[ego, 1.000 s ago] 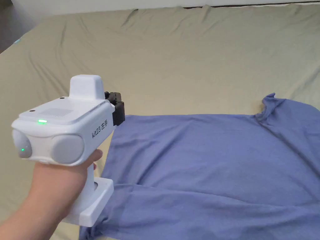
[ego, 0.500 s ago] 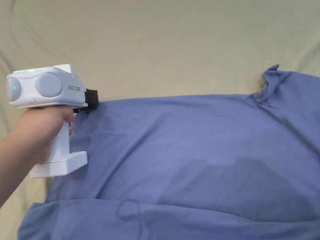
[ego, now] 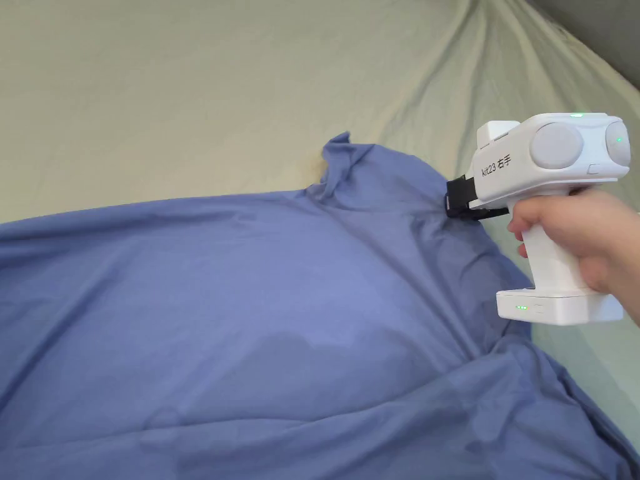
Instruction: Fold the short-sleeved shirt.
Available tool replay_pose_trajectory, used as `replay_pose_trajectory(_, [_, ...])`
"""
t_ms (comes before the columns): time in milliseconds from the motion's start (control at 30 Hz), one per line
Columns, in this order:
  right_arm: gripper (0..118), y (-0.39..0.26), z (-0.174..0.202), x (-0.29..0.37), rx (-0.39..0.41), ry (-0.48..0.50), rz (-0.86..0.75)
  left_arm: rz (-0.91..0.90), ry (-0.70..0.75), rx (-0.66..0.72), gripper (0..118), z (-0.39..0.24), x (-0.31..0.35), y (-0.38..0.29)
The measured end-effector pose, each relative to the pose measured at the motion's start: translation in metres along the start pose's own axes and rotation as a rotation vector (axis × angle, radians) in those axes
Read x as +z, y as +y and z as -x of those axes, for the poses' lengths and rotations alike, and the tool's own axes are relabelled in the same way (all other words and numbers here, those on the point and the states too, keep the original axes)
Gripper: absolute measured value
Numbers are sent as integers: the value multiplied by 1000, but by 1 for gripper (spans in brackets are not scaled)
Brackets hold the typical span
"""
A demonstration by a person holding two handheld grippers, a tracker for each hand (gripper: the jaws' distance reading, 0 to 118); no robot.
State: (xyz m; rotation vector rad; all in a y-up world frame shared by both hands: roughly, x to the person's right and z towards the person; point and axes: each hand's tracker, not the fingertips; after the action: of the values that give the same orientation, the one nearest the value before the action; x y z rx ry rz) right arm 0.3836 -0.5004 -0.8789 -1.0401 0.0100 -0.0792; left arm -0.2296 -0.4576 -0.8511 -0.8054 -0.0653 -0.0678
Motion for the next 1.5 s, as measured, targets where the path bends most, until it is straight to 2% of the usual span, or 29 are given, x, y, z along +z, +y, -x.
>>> replay_pose_trajectory(33, [4,-4,9,6,14,-10,-46,10,-7,0,0,2,1,-1])
replay_pose_trajectory(100, [3,-6,18,20,135,-31,-119,14,-5,7,0,10,4,-5])
replay_pose_trajectory(133, [3,-7,19,28,156,-13,-136,9,-4,17,0,13,9,-5])
replay_pose_trajectory(233, [3,-11,21,71,137,-74,-211,-26,-10,73,0,23,34,-3])
replay_pose_trajectory(300, [3,-15,17,109,120,-22,-265,-59,-25,87,0,28,61,-2])
replay_pose_trajectory(400, [3,-37,18,175,142,-18,-344,-113,-46,90,0,31,112,-7])
replay_pose_trajectory(567, [3,-103,13,269,165,4,-429,-185,-78,102,0,42,202,-47])
replay_pose_trajectory(700, [3,-169,12,306,188,7,-429,-184,-115,103,0,41,249,-106])
replay_pose_trajectory(800, [3,-220,13,302,224,-15,-381,-151,-129,116,0,43,255,-152])
replay_pose_trajectory(933, [3,-273,13,254,264,-79,-245,-52,-115,131,0,36,242,-207])
replay_pose_trajectory(1067, [3,-298,0,208,193,-108,-175,39,-54,81,0,32,214,-244])
replay_pose_trajectory(1167, [3,-307,6,203,199,-127,-181,35,-50,84,0,34,208,-256])
replay_pose_trajectory(1233, [4,-310,4,203,163,-126,-159,39,-38,82,1,31,205,-258])
replay_pose_trajectory(1267, [6,-311,4,204,136,-132,-168,37,-22,67,11,28,206,-259])
replay_pose_trajectory(1300, [14,-311,6,209,122,-141,-180,27,14,47,32,25,208,-257])
replay_pose_trajectory(1333, [38,-311,9,215,116,-153,-183,17,56,26,62,23,212,-254])
replay_pose_trajectory(1367, [77,-311,12,226,107,-203,-204,9,76,22,96,22,218,-251])
replay_pose_trajectory(1400, [97,-312,16,239,104,-248,-247,-9,70,34,106,21,229,-247])
replay_pose_trajectory(1433, [103,-314,21,256,98,-255,-330,-75,40,22,104,20,239,-244])
replay_pose_trajectory(1500, [102,-316,25,288,104,-195,-502,-223,23,-42,95,7,282,-236])
